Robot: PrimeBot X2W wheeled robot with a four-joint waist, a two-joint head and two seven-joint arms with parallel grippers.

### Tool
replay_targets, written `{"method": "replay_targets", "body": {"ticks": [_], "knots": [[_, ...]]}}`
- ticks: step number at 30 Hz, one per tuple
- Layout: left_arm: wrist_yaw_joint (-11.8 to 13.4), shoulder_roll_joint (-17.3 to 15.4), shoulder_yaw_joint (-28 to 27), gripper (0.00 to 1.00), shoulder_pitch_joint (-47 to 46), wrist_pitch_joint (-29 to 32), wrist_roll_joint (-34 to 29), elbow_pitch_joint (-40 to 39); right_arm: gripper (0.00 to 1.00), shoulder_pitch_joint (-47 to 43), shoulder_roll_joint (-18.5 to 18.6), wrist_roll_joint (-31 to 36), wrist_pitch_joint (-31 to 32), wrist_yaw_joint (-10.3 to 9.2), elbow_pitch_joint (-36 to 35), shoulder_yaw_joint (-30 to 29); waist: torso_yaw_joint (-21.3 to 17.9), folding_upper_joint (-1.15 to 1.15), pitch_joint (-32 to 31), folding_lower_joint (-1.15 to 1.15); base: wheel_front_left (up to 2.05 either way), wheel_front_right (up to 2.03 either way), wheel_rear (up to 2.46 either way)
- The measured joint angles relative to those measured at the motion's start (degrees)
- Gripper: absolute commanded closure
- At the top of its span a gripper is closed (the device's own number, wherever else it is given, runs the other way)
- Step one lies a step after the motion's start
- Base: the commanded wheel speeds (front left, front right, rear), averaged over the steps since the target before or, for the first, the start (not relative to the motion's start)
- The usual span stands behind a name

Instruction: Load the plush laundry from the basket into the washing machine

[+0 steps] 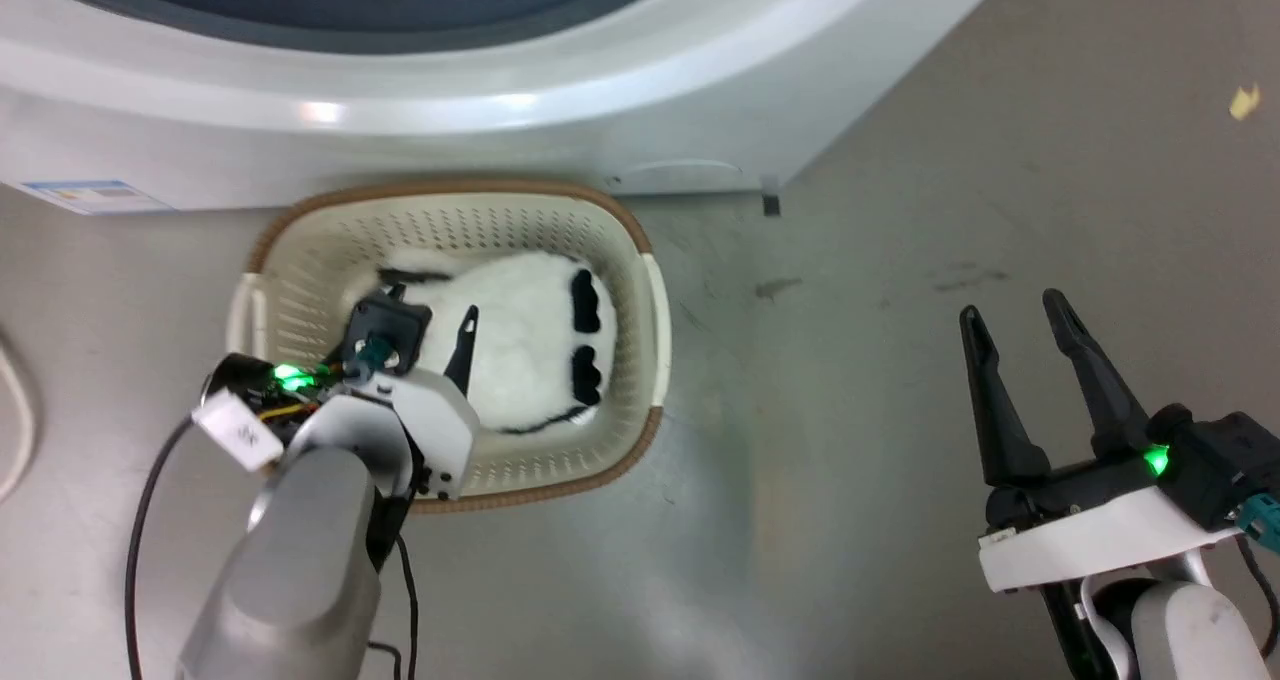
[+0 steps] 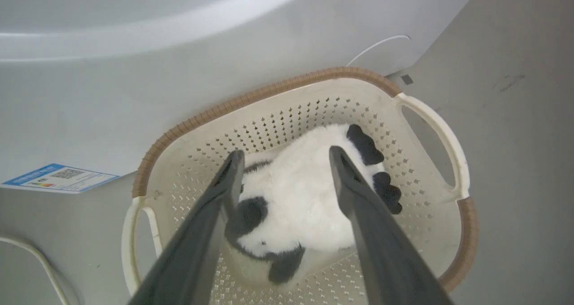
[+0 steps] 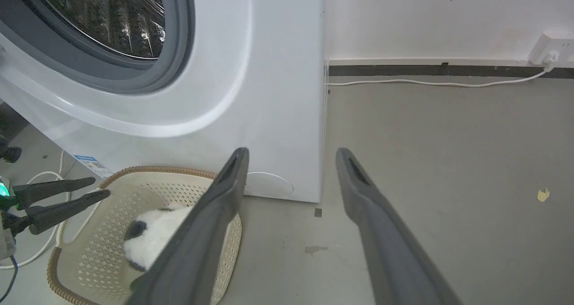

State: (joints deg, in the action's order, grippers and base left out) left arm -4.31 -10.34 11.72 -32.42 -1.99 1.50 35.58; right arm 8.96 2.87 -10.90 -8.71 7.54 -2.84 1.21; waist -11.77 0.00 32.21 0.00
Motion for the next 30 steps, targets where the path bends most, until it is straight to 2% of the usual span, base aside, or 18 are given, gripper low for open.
{"method": "replay_targets", "body": {"ticks": [8, 18, 26, 30], "knots": [[-0.48, -2.15, 3.2, 0.0, -6.02, 6.53, 2.58, 8.4, 0.0, 1.39, 0.0, -1.91, -0.91, 0.0, -0.08, 0.9, -3.17, 0.0, 4.69, 0.0, 0.0, 0.0, 0.0], [-0.99, -3.5, 9.33, 0.0, -13.17, 13.63, 5.65, 15.78, 0.0, 2.16, 0.0, -3.9, -2.1, 0.0, -0.64, 1.13, -5.1, 0.0, 10.37, 0.0, 0.0, 0.0, 0.0], [-1.53, -5.65, 12.45, 0.0, -17.66, 14.93, 8.24, 20.53, 0.0, 2.16, 0.0, -5.39, -3.05, 0.0, -1.14, 1.77, -6.86, 0.0, 14.12, 0.0, 0.0, 0.0, 0.0], [-1.82, -6.33, 13.59, 0.0, -20.33, 13.69, 8.86, 22.41, 0.0, 2.07, 0.0, -6.55, -3.59, 0.0, -1.36, 1.51, -7.55, 0.0, 16.22, 0.0, 0.0, 0.0, 0.0]]}}
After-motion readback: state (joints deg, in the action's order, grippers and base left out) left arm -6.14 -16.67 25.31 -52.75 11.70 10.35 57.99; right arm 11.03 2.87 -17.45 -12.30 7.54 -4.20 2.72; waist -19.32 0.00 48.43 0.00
